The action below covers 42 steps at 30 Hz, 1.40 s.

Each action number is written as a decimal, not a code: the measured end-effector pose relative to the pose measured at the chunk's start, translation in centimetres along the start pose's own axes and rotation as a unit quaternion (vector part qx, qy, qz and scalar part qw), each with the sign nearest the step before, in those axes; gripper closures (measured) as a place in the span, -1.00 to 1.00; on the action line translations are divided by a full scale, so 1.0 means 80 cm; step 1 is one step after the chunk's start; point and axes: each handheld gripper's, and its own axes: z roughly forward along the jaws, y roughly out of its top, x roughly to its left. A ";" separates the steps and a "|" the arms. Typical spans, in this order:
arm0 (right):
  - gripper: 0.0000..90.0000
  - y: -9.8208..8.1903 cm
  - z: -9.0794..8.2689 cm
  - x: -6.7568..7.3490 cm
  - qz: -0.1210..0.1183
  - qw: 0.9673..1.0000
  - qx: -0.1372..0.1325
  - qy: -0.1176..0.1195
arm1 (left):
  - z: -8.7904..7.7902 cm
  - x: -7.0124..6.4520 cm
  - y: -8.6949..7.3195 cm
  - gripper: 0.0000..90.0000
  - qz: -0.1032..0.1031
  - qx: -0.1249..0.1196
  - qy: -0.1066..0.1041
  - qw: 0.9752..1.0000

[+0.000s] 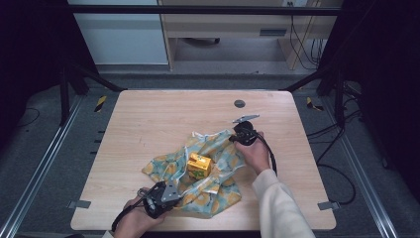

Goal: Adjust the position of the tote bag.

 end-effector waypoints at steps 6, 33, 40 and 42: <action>0.98 0.000 -0.007 -0.005 -0.011 1.000 0.005 -0.024 | -0.003 -0.001 -0.001 1.00 0.001 0.000 0.001 1.000; 0.24 -0.070 -0.058 0.106 -0.138 0.990 0.004 0.026 | 0.014 0.068 0.002 0.33 -0.097 -0.061 0.128 0.985; 0.28 -0.096 -0.061 0.095 -0.126 0.991 0.036 0.028 | 0.026 0.068 -0.003 0.32 -0.093 -0.028 0.120 0.988; 0.28 -0.102 -0.064 0.092 -0.132 0.990 0.039 0.027 | 0.025 0.068 -0.004 0.31 -0.094 -0.028 0.119 0.988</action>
